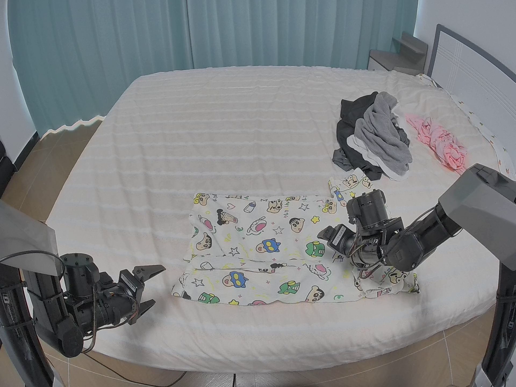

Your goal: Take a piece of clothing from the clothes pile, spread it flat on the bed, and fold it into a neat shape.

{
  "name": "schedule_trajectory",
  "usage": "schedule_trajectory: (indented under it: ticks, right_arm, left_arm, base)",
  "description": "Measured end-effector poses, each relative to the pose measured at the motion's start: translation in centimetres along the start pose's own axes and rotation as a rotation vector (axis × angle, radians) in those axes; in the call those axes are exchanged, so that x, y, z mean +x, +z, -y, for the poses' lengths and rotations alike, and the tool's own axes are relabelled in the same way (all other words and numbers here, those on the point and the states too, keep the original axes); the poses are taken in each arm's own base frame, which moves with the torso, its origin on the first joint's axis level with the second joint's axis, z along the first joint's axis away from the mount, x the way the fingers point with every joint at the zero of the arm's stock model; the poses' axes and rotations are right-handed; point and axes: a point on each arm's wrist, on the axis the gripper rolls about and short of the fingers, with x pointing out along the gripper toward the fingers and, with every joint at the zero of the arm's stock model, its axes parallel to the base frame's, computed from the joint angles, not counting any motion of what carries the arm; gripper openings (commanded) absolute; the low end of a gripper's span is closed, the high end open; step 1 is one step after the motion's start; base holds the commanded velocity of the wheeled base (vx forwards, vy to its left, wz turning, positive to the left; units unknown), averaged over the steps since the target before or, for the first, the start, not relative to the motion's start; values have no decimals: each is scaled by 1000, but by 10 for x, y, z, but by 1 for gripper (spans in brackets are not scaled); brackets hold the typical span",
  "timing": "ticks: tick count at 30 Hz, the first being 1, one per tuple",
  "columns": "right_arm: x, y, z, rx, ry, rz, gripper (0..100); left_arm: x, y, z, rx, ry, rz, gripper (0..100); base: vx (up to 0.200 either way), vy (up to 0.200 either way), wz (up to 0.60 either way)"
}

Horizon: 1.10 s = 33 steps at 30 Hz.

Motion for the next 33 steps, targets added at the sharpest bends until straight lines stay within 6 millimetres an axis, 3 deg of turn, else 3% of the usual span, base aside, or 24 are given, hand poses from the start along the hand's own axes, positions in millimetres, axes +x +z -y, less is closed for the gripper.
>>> schedule_trajectory:
  ticks: [11, 16, 24, 33]
  right_arm:
    - [-61, 7, 1, 7, 70, -14, 100]
    - [-84, 21, 26, 22, 52, -7, 100]
    - [-111, 40, 84, 70, -11, -19, 100]
    - [-133, 48, 120, 119, -14, -33, 100]
  left_arm:
    - [0, 0, 0, 0, 0, 0, 100]
    - [0, 0, 0, 0, 0, -1, 100]
    - [0, 0, 0, 0, 0, -1, 100]
    - [0, 0, 0, 0, 0, 0, 100]
  base:
    - [0, 0, 0]
    - [0, 0, 0]
    - [0, 0, 0]
    - [0, 0, 0]
